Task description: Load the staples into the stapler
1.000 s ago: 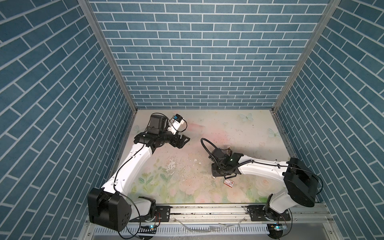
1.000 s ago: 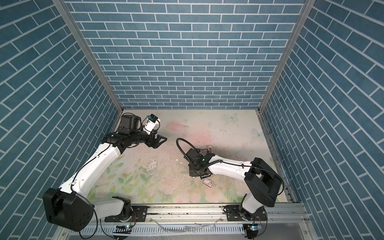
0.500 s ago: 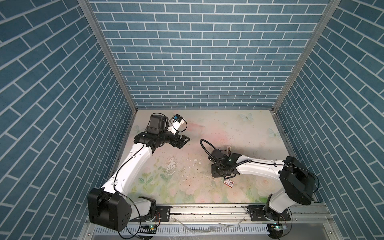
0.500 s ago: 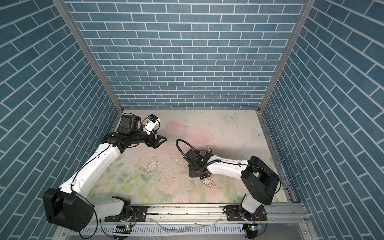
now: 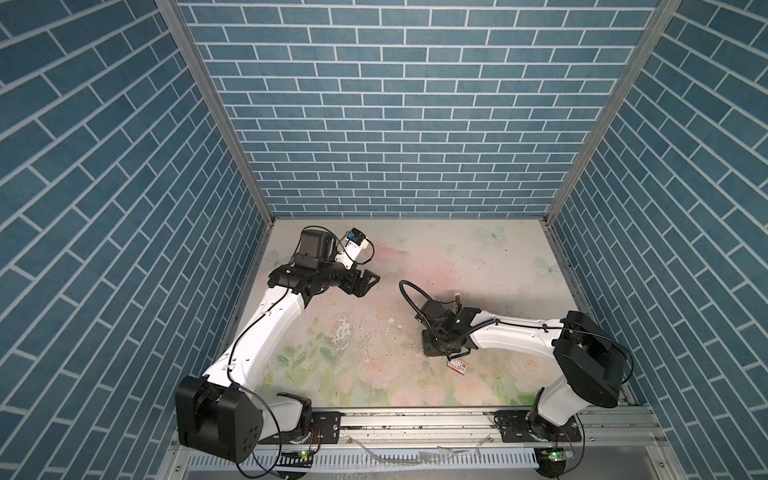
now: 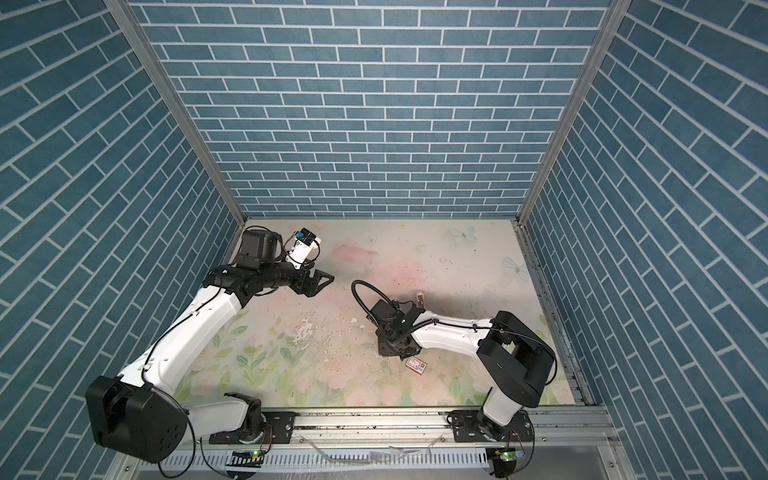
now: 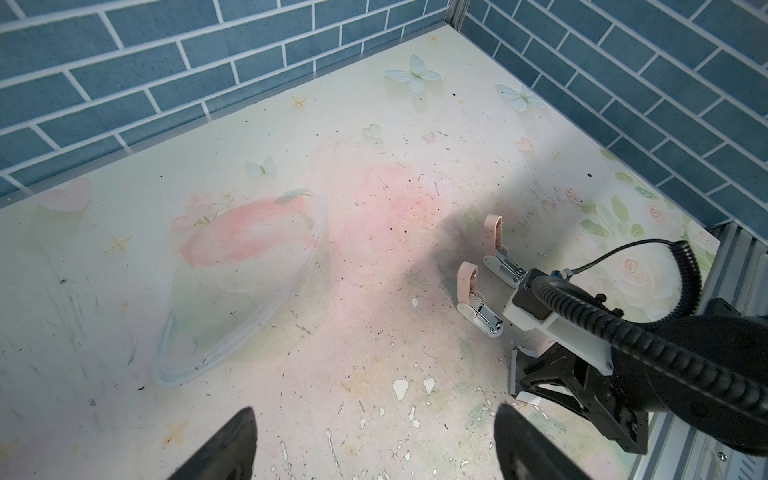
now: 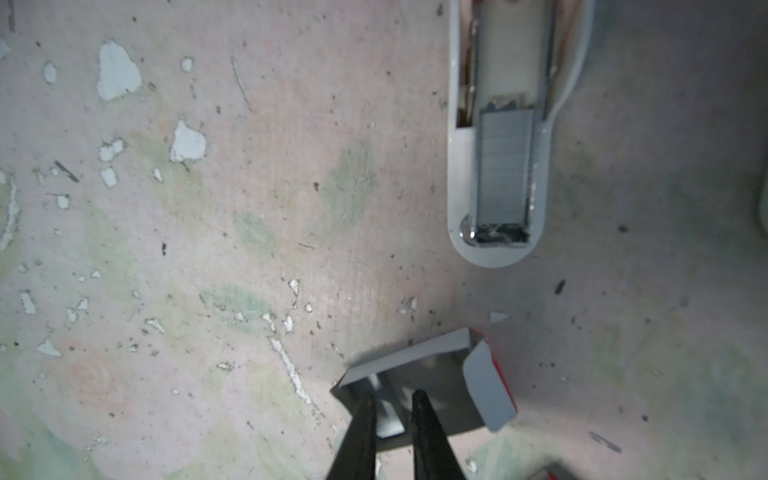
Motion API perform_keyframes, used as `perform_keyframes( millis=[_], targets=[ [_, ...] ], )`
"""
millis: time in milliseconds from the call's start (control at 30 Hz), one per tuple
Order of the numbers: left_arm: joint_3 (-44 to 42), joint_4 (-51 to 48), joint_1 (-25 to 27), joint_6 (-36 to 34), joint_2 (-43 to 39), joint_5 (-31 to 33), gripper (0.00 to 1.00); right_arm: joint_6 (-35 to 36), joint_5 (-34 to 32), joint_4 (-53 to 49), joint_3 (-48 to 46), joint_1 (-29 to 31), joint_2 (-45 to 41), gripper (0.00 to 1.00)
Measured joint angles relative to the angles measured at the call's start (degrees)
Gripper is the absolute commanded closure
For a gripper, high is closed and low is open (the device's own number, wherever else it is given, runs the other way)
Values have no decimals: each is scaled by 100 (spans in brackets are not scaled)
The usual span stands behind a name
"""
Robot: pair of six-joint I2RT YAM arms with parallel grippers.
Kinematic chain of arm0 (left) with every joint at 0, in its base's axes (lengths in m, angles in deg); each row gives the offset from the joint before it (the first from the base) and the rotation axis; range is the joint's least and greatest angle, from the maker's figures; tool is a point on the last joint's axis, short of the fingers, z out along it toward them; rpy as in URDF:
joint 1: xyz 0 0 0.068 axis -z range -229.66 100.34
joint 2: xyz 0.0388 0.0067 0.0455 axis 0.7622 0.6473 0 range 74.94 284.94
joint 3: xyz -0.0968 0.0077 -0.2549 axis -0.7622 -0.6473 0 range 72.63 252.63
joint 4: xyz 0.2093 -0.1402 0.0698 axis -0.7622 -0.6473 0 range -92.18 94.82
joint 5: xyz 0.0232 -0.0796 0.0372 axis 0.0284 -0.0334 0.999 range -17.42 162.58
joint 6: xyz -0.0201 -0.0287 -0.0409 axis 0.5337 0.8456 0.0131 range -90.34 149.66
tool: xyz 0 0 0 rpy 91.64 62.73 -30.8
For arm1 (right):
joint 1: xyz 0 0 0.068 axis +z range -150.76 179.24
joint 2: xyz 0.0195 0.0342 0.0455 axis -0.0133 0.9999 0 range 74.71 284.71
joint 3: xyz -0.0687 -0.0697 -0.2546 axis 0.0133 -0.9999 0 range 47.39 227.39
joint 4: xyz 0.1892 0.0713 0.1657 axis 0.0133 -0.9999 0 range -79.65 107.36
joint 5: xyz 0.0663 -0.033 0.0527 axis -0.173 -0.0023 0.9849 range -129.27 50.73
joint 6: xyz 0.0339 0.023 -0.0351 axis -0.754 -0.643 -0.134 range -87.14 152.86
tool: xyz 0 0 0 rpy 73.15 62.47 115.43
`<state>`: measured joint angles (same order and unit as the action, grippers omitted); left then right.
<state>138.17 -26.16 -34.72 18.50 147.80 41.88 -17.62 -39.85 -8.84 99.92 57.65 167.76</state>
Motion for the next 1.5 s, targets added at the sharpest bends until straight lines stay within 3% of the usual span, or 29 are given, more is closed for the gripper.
perform_keyframes(
  millis=[667, 1500],
  targets=[
    [-59, 9, -2, 0, 0, 13, 9, 2, 275, 505, -173, 0, 125, 79],
    [-66, 9, -2, -2, 0, 22, 9, 289, -48, 37, 199, 151, 365, 79]
  ],
)
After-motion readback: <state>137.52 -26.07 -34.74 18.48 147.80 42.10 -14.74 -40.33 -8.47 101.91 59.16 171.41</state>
